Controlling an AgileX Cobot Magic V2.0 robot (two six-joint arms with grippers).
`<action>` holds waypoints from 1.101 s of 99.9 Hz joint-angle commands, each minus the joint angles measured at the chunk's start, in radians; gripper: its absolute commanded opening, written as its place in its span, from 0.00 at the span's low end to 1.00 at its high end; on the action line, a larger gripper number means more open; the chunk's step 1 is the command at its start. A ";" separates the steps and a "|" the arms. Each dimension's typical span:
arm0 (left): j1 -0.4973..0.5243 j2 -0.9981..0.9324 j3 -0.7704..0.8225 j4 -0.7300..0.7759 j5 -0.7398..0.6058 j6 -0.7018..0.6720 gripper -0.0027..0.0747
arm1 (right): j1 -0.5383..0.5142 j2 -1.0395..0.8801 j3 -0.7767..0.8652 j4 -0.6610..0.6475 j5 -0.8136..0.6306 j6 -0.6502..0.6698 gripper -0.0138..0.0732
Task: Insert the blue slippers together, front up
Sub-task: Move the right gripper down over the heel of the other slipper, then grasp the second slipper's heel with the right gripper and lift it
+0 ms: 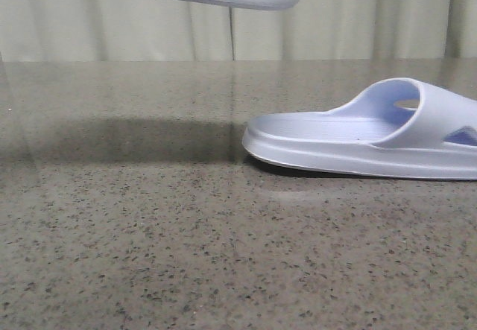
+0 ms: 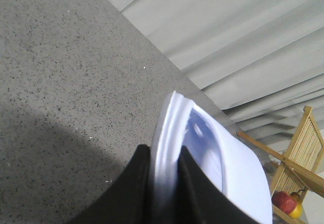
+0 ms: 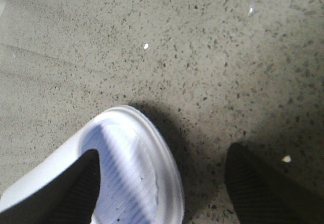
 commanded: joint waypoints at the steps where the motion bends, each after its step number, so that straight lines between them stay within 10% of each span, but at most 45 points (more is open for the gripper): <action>1: -0.008 -0.011 -0.025 -0.043 -0.013 0.000 0.06 | -0.006 0.005 -0.026 0.010 -0.044 -0.004 0.68; 110: -0.008 -0.011 -0.025 -0.061 -0.011 0.000 0.06 | 0.095 0.093 -0.026 0.052 -0.084 -0.004 0.68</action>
